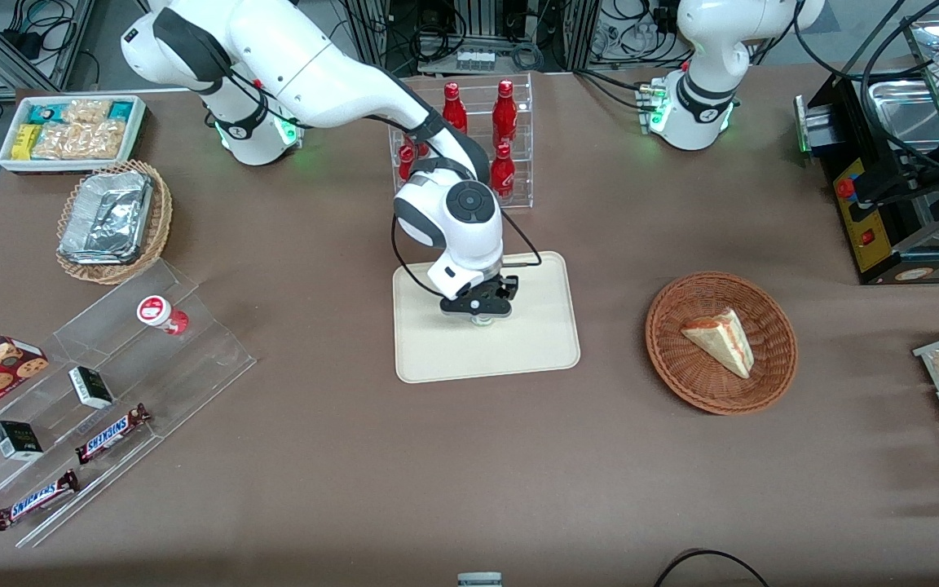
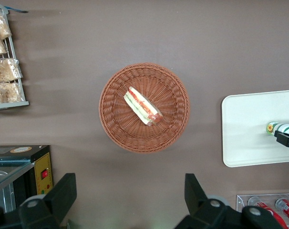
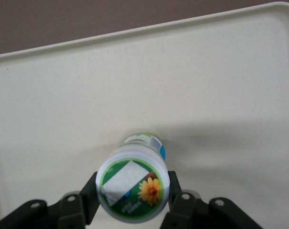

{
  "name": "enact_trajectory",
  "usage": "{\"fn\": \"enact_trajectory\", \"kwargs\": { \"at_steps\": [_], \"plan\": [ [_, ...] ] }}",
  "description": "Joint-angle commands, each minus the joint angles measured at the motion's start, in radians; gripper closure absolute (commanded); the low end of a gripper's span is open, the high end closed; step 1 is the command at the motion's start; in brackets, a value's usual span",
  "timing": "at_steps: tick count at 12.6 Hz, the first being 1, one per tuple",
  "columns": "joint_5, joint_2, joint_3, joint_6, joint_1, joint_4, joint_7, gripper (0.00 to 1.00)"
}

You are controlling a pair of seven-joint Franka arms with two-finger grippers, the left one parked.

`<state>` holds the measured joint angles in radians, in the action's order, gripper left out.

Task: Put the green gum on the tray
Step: 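Lower the green cup onto the tray and open the right gripper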

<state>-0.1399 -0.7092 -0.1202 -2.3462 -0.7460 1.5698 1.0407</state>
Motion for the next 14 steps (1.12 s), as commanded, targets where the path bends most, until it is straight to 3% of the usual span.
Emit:
{"fn": "enact_trajectory", "kwargs": {
  "at_steps": [1,3,5,7,10,14],
  "plan": [
    [-0.017,-0.013,0.005,-0.008,-0.004,-0.033,0.019,0.00],
    [-0.009,0.032,0.005,0.022,0.028,-0.031,0.018,0.00],
    [0.015,0.121,0.001,0.149,0.065,-0.030,0.007,0.00],
    [0.119,0.232,0.001,0.267,0.115,-0.022,-0.014,0.00],
    [0.198,0.370,0.004,0.486,0.242,-0.011,-0.330,0.00],
    [0.191,0.493,0.007,0.645,0.365,-0.010,-0.471,0.00]
  ]
}}
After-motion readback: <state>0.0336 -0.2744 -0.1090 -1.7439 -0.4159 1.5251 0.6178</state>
